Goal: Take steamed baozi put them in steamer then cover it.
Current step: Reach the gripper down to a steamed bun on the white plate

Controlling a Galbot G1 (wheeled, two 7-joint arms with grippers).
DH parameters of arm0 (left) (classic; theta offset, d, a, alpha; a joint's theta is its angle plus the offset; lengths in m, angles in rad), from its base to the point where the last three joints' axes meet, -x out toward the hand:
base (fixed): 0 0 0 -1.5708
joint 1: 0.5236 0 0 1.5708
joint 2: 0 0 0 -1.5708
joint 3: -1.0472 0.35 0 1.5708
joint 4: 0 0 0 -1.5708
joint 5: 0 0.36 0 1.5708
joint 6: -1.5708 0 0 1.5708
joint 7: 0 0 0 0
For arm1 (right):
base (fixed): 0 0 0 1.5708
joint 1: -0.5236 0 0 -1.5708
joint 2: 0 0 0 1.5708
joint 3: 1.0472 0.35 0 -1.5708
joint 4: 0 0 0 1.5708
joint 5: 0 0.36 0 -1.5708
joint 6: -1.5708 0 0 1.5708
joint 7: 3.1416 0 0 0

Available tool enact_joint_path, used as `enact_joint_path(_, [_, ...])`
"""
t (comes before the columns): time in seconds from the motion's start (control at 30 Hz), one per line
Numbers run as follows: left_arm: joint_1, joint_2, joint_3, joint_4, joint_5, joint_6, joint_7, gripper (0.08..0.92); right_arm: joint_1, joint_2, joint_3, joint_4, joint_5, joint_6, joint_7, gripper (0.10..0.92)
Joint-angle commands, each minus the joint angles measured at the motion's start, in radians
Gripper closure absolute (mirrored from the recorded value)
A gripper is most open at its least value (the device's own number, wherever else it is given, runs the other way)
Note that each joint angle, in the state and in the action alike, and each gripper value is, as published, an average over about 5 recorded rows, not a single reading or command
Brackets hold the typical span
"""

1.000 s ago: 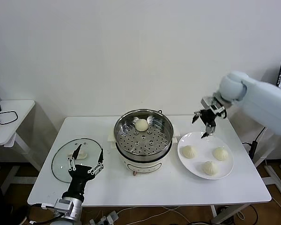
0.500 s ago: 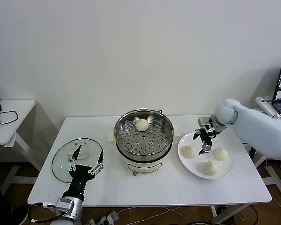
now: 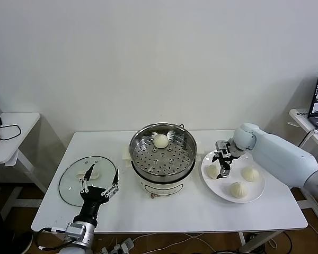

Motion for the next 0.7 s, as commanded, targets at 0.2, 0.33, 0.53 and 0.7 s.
enact_joint_path(0.2, [0.0,0.0,-0.003,0.002,0.001,-0.002,0.001,0.177,-0.03,0.031,0.032,-0.042,-0.037,-0.001,0.022,0.203])
enact_joint_path(0.33, [0.0,0.0,-0.003,0.002,0.001,-0.002,0.001,0.177,-0.033,0.033,0.035,-0.045,-0.048,-0.002,0.016,0.213])
enact_joint_path(0.53, [-0.001,-0.001,-0.004,0.002,0.0,-0.001,0.001,0.177,-0.036,0.032,0.037,-0.047,-0.057,-0.002,0.007,0.32])
enact_joint_path(0.7, [-0.003,-0.001,-0.002,0.004,0.0,0.0,0.0,0.177,-0.039,0.03,0.042,-0.046,-0.059,-0.001,0.006,0.352])
